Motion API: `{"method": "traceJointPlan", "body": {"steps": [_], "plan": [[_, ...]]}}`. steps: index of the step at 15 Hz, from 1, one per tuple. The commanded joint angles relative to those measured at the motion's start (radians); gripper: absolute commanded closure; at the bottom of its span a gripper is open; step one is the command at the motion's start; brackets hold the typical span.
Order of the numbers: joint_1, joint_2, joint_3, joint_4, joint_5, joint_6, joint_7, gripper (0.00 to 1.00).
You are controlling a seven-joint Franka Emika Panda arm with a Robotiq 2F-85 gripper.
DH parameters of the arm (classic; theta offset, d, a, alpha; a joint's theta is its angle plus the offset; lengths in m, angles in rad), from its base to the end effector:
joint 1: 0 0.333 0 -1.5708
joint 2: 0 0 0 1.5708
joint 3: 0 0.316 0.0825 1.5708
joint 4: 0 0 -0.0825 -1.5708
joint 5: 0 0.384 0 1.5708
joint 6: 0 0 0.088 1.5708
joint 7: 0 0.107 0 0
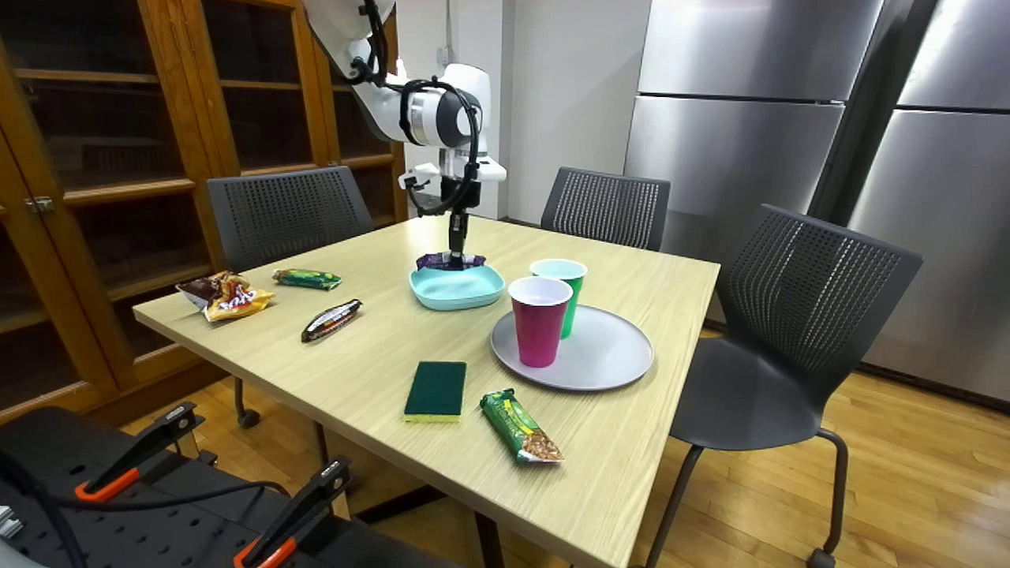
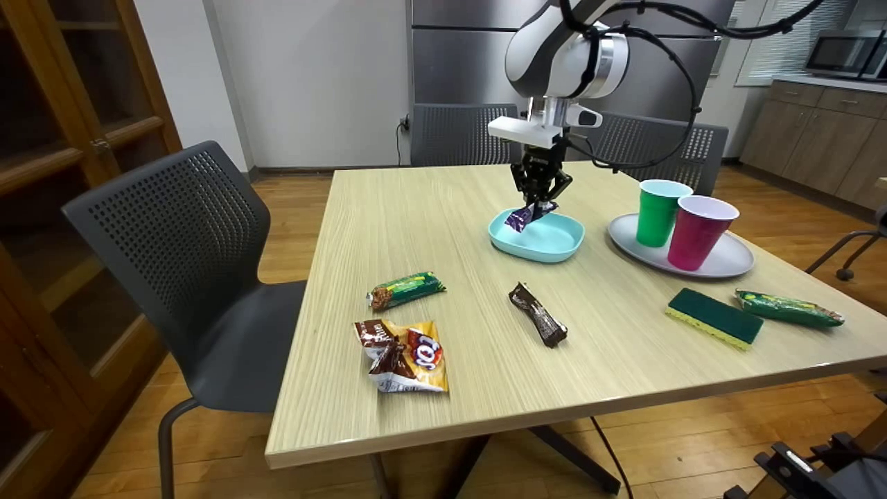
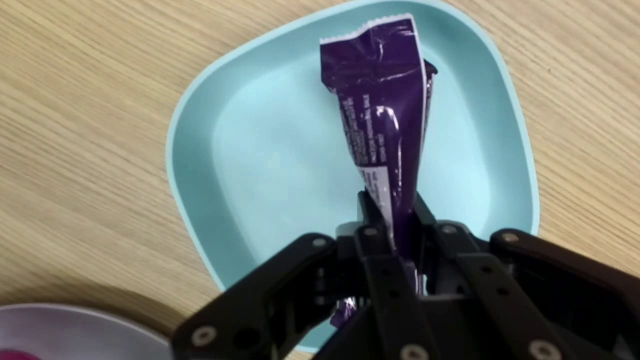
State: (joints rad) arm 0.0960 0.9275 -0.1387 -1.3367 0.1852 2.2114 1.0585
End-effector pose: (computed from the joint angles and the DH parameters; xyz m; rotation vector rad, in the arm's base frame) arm 0.7338 -0.0032 0.1672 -2.6171 1.7197 0.0840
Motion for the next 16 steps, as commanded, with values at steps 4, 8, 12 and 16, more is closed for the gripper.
{"method": "traceJointPlan", "body": {"steps": [4, 8, 12, 16], "plan": [[-0.007, 0.09, 0.011, 0.161, -0.031, -0.089, 0.026, 0.56], [-0.013, 0.042, 0.022, 0.118, -0.024, -0.081, -0.008, 0.27], [-0.013, -0.017, 0.024, 0.051, -0.025, -0.105, -0.027, 0.01], [-0.016, -0.09, 0.023, -0.036, -0.032, -0.144, -0.061, 0.0]]}}
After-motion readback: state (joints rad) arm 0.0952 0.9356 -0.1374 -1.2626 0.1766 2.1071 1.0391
